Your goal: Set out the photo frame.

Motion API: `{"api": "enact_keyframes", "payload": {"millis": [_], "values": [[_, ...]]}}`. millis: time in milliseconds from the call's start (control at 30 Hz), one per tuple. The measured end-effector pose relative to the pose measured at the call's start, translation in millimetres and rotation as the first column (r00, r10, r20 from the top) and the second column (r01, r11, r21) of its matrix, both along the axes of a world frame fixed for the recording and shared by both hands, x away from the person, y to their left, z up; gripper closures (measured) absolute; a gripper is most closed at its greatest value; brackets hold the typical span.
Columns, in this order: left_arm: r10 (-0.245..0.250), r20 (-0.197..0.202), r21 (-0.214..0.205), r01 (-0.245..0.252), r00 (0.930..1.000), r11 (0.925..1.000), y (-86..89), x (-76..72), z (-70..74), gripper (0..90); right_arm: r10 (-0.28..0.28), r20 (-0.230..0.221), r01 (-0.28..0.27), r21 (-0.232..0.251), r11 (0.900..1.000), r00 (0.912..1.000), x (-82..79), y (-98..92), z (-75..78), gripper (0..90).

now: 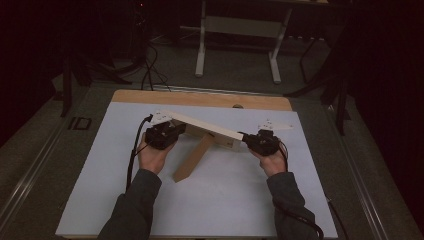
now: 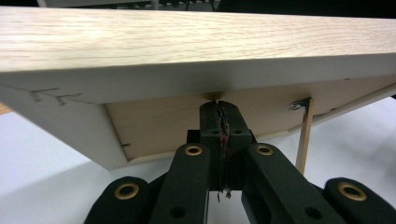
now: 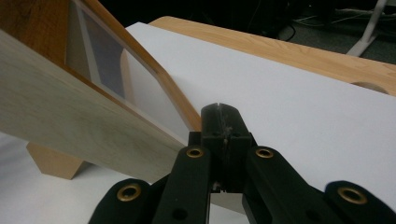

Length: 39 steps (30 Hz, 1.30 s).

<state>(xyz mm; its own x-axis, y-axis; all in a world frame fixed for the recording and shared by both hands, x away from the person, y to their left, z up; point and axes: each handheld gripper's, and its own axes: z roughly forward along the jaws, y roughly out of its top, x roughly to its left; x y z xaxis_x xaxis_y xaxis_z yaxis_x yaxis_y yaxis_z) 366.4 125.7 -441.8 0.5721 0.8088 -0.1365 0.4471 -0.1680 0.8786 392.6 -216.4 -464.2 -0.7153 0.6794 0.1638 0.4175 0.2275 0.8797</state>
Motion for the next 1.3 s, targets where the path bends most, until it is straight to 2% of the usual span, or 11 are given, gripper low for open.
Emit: {"api": "enact_keyframes", "payload": {"millis": [433,833,1300], "values": [[-0.029,0.004,0.019,0.029,0.9996,0.9994,-11.1,0.1,4.8,90.0,0.022,0.004,-0.022,-0.013,0.9997,0.9997,-0.5,4.4,3.3,89.9],[-0.065,0.027,0.023,0.065,0.9975,0.9976,-23.3,-2.7,13.2,90.0,0.046,0.01,-0.045,-0.014,0.9989,0.9989,-3.2,8.5,7.3,89.9],[-0.065,0.024,0.039,0.064,0.9976,0.9972,-27.7,-0.3,15.4,90.0,0.081,0.022,-0.081,-0.015,0.9966,0.9965,-9.1,13.7,11.7,89.9]]}}
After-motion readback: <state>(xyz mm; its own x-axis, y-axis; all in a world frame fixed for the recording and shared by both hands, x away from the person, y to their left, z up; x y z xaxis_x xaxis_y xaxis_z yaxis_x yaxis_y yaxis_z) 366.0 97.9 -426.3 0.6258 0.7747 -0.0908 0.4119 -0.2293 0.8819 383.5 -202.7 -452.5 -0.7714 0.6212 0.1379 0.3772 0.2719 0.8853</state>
